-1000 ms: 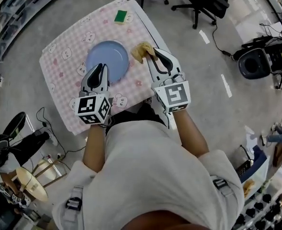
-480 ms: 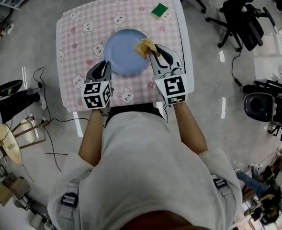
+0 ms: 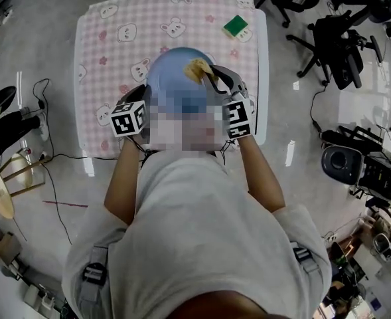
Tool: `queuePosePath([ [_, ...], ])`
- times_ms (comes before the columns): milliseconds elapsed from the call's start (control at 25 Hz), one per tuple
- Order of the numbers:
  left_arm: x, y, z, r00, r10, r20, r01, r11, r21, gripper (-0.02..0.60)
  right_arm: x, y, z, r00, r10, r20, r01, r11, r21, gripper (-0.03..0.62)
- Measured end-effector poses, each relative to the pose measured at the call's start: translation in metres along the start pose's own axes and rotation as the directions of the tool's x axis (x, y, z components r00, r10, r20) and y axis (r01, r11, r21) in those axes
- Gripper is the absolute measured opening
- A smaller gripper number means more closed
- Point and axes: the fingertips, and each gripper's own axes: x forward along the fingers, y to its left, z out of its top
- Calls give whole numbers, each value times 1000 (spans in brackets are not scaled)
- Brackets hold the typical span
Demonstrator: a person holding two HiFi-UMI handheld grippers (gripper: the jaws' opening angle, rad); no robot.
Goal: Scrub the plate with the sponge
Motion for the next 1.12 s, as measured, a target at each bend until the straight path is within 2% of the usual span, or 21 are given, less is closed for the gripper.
queuePosePath([
  [80, 13, 6, -7, 999, -23, -49, 21, 999, -39, 80, 12, -2, -9, 999, 14, -36, -13, 1000, 2, 58],
  [200, 27, 14, -14, 994, -38, -100, 33, 998, -54, 86, 28, -2, -22, 996, 30, -81, -27, 999, 31, 58],
  [400, 45, 16, -19, 987, -91, -134, 77, 992, -104, 91, 49, -2, -43, 987, 41, -155, -34, 998, 49, 58],
  [600, 65, 21, -12, 986, -81, -144, 67, 993, -97, 77, 74, -7, -56, 980, 58, -191, -51, 998, 39, 58],
  [720, 67, 18, -16, 985, -90, -148, 76, 992, -101, 71, 77, -5, -61, 975, 62, -214, -61, 998, 11, 58],
  [880, 76, 12, -29, 980, -112, -166, 89, 986, -141, 61, 85, -5, -80, 956, 71, -285, -91, 994, -56, 60],
  [1120, 79, 13, -20, 978, -150, -148, 126, 980, -156, 40, 107, -5, -94, 925, 81, -371, -137, 982, -127, 60],
])
